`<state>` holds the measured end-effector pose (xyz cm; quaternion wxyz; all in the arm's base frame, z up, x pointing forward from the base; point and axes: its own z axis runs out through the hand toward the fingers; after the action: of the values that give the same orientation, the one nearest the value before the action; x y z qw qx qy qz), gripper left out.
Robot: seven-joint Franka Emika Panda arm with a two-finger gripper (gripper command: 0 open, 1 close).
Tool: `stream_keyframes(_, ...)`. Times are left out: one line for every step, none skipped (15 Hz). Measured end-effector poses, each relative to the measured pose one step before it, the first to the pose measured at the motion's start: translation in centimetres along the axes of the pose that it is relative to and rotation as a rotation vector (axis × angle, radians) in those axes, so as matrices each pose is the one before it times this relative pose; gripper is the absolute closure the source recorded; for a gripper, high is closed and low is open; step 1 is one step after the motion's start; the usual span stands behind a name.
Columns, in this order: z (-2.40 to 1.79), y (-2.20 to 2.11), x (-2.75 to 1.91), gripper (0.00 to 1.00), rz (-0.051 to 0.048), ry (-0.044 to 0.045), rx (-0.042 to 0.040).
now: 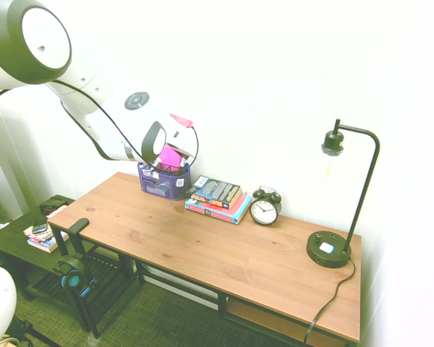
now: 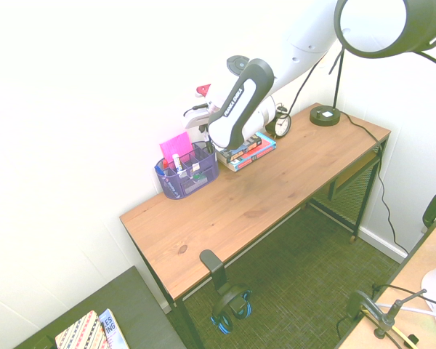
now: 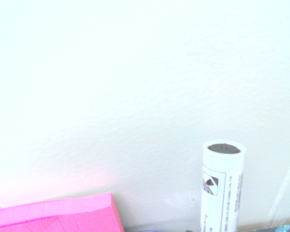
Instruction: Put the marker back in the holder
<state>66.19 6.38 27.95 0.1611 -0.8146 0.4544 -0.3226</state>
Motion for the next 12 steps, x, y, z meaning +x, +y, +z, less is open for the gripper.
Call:
stream_keyframes(0.109, 0.077, -0.115, 0.0, -0.00026, -0.00193, -0.00157)
stream_keyframes(0.155, 0.123, -0.123, 0.0, -0.0004, -0.00179, -0.00193)
stream_keyframes(0.178, 0.145, -0.129, 0.0, -0.00003, -0.00169, -0.00116)
stream_keyframes(0.132, 0.127, -0.049, 0.0, -0.0002, 0.00013, -0.00082)
stream_keyframes(0.071, 0.08, 0.016, 0.0, 0.0001, 0.0017, 0.00131)
stream_keyframes(0.027, 0.023, -0.01, 0.0, -0.00021, 0.00105, 0.00159)
stream_keyframes(0.0, -0.01, -0.016, 0.0, -0.00029, 0.00078, 0.00182)
stream_keyframes(0.037, 0.033, -0.019, 0.0, -0.00027, 0.00041, 0.00036)
stream_keyframes(0.031, 0.031, -0.014, 0.0, -0.00017, 0.00049, 0.00051)
stream_keyframes(-0.027, -0.028, 0.017, 0.0, 0.00007, 0.00153, 0.003)
stream_keyframes(-0.107, -0.101, 0.054, 0.0, 0.0014, 0.00413, 0.00907)
stream_keyframes(-0.293, -0.183, 0.094, 0.0, 0.00309, 0.00506, 0.01453)
